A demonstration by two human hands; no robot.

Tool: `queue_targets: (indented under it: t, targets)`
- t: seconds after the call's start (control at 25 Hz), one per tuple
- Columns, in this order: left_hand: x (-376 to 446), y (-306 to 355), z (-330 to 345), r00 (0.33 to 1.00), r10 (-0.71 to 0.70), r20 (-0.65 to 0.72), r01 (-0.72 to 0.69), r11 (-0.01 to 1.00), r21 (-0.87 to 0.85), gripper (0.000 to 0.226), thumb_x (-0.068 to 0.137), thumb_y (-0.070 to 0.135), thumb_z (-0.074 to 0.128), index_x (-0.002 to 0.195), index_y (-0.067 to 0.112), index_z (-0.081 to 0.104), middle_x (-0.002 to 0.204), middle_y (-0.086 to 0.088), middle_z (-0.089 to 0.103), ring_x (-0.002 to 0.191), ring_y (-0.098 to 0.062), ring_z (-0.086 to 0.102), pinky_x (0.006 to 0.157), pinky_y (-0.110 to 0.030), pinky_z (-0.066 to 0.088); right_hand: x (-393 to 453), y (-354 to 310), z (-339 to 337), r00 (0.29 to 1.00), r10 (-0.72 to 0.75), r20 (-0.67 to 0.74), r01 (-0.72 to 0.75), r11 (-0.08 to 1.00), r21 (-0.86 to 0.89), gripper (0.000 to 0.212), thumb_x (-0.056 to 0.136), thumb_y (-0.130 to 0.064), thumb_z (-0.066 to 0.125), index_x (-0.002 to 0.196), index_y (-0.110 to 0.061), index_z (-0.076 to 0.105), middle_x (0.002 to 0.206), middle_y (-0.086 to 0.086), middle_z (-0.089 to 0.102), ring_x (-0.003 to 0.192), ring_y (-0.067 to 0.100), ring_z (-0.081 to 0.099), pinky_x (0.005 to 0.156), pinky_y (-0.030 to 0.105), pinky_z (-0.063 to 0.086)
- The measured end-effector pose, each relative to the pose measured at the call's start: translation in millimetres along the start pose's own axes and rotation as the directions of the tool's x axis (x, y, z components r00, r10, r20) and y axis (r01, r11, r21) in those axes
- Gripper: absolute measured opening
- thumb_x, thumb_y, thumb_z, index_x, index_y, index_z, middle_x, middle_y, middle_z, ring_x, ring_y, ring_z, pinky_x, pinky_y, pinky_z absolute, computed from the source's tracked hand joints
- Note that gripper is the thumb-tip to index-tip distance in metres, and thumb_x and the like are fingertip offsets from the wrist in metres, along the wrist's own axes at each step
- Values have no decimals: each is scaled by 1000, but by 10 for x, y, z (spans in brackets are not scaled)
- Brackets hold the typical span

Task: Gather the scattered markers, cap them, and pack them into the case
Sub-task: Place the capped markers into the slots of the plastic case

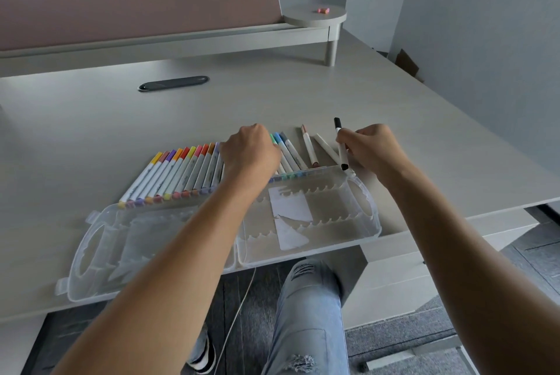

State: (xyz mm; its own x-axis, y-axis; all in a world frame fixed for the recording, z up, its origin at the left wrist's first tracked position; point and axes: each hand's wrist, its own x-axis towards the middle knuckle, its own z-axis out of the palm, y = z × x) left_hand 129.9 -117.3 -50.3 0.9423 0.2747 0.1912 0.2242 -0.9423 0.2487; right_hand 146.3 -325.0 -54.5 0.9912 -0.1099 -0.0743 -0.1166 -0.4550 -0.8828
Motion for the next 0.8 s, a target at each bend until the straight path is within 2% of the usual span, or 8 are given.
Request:
queue_targets:
  t: [0.2, 0.4, 0.48, 0.56, 0.68, 0.8]
  targets:
    - [44, 27, 12, 998, -6, 58, 6, 1000, -8, 22, 93, 32, 61, 85, 14, 53, 81, -5, 56, 77, -28, 54, 70, -35, 43, -29, 7, 10, 1000, -5, 6, 5, 1000, -11, 24, 77, -34, 64, 64, -16, 55, 57, 6, 44, 55, 18, 40, 57, 30, 30]
    - [101, 40, 22, 994, -34, 103, 30, 999, 35, 17, 88, 24, 64, 80, 14, 52, 78, -5, 58, 76, -28, 59, 80, -38, 53, -20, 32, 20, 1000, 1, -5, -1, 1000, -26, 25, 73, -38, 63, 62, -16, 57, 55, 6, 47, 55, 19, 42, 60, 33, 33]
    - [117, 61, 11, 993, -38, 114, 31, 998, 63, 13, 87, 23, 65, 87, 13, 57, 83, -7, 62, 81, -30, 61, 86, -43, 52, -23, 26, 38, 1000, 5, -2, -5, 999, -41, 26, 70, -40, 62, 61, -17, 57, 54, 5, 48, 53, 19, 42, 60, 34, 34]
    - [136, 87, 13, 992, -53, 118, 44, 996, 80, 19, 88, 27, 66, 98, 12, 60, 93, -8, 65, 88, -31, 63, 92, -49, 51, -25, 16, 44, 1000, 4, -3, -4, 999, -49, 26, 66, -43, 61, 60, -18, 56, 55, 5, 48, 54, 19, 42, 60, 36, 35]
    - [136, 99, 15, 995, -65, 78, 61, 997, 54, 26, 92, 39, 66, 97, 14, 59, 94, -7, 65, 85, -29, 58, 92, -46, 50, -42, 5, 28, 1000, 11, -2, -11, 1000, -10, 27, 66, -42, 62, 62, -17, 54, 58, 6, 46, 57, 20, 39, 62, 37, 33]
    - [95, 74, -74, 996, -85, -1, 85, 994, -65, 31, 94, 44, 62, 86, 14, 56, 78, -4, 59, 78, -27, 60, 84, -41, 54, -103, -36, 7, 1000, 6, -11, -6, 997, 76, 24, 72, -36, 65, 65, -14, 57, 56, 4, 45, 60, 20, 38, 62, 35, 31]
